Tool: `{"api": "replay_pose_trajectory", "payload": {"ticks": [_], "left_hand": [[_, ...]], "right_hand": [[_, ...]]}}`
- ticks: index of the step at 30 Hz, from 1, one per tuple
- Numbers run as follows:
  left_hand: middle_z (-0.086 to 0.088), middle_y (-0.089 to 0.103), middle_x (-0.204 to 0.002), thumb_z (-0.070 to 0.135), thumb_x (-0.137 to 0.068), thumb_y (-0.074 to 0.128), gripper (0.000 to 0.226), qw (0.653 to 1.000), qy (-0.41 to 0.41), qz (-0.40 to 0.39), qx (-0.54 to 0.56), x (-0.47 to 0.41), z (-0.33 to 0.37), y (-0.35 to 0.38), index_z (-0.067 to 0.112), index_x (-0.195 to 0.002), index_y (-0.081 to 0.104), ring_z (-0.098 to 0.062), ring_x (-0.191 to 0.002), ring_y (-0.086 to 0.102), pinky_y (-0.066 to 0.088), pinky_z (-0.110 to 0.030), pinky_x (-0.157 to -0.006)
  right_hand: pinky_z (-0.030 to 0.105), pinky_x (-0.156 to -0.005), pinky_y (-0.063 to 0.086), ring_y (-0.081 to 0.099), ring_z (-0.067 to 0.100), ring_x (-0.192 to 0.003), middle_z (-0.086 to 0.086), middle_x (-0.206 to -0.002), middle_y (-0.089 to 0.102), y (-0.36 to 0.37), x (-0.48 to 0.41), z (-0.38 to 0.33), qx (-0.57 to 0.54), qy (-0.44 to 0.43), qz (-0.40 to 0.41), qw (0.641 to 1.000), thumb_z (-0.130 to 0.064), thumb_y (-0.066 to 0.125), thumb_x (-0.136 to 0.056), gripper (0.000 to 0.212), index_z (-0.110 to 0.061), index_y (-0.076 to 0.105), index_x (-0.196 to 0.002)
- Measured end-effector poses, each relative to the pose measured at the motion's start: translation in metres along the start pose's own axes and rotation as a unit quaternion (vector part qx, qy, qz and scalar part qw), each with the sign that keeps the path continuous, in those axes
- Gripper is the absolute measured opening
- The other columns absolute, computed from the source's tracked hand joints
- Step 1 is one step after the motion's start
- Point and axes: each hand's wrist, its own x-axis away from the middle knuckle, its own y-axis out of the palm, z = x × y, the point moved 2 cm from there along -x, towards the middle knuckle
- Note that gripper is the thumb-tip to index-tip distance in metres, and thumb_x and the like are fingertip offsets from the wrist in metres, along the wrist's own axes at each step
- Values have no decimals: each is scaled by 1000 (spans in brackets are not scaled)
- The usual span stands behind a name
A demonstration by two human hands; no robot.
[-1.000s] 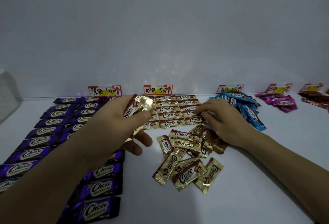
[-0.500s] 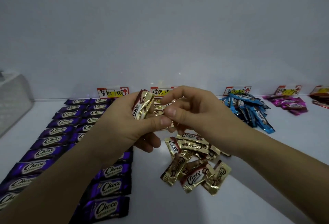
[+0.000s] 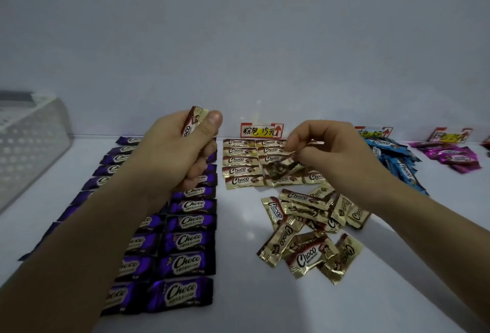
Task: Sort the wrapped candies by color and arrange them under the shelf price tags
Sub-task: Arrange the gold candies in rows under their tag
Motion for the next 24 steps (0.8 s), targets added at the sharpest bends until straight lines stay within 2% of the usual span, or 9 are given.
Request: {"api": "replay_pose_trajectory", "payload": {"ticks": [2, 4, 5, 8, 10, 14, 18, 21, 24], "left_hand": [[0, 52, -66, 42, -98, 54, 33, 1000, -13, -6, 7, 0, -1, 0, 10, -91, 59, -10, -42, 33, 29, -20, -35], [0, 47, -64, 43, -98, 54, 36, 999, -29, -24, 25, 0, -1, 1, 8, -98, 62, -10, -44, 31, 29, -21, -36], [0, 43, -64, 44, -97, 53, 37, 998, -34, -32, 36, 0, 0, 2, 8, -100, 62, -10, -45, 30, 28, -21, -36], [-1, 39, -68, 54, -91, 52, 48, 997, -33, -39, 56, 2, 3, 3, 8, -103, 60, -10, -47, 29, 29, -22, -37], [-1, 40, -69, 61, -86, 51, 56, 997, -27, -38, 68, 2, 5, 3, 9, -105, 60, -11, -48, 29, 29, -22, -37], [0, 44, -68, 61, -92, 46, 55, 995, -30, -46, 83, 3, 6, 4, 10, -104, 62, -10, -46, 30, 31, -22, -37], [0, 46, -66, 45, -104, 43, 40, 992, -63, -34, 100, 2, 4, 4, 10, -105, 62, -10, -44, 32, 30, -21, -37], [-1, 47, -66, 27, -105, 46, 25, 991, -79, -28, 107, 1, 3, 5, 9, -107, 62, -12, -45, 34, 29, -20, -38], [-1, 49, -67, 20, -104, 47, 23, 990, -89, -30, 106, 1, 1, 4, 6, -114, 62, -13, -47, 38, 30, -21, -38]], "right_hand": [[51, -65, 56, 62, 43, -76, 12, -90, 65, 4, -3, 2, 12, -11, 0, 1000, 8, 52, -91, 30, -16, 68, -97], [40, -62, 59, 64, 21, -69, -4, -83, 64, 13, -4, 4, -19, 4, -28, 999, 7, 47, -97, 30, -17, 63, -107], [38, -64, 58, 64, 16, -71, -3, -84, 63, 19, -4, 7, -39, 18, -53, 998, 5, 47, -99, 30, -18, 61, -112], [48, -80, 59, 65, 27, -86, 18, -101, 62, 33, 1, 21, -48, 72, -121, 989, 0, 51, -101, 31, -23, 60, -120], [47, -87, 57, 66, 25, -92, 16, -102, 65, 31, 7, 27, -35, 95, -153, 983, -4, 53, -101, 31, -28, 62, -119], [52, -80, 52, 58, 38, -91, 20, -104, 59, 18, 24, 27, 51, 71, -237, 968, -9, 52, -103, 30, -32, 63, -119], [52, -83, 58, 63, 35, -94, 15, -102, 63, 3, 29, 21, 1, 81, -203, 976, -2, 64, -94, 37, -30, 64, -118], [38, -75, 62, 65, 20, -74, 5, -96, 67, 6, 17, 9, -50, 58, -143, 987, 5, 77, -80, 46, -21, 64, -117], [22, -71, 57, 64, 7, -69, -7, -80, 67, 25, 5, 2, 74, -61, -58, 994, 0, 84, -76, 35, -17, 68, -102]]}}
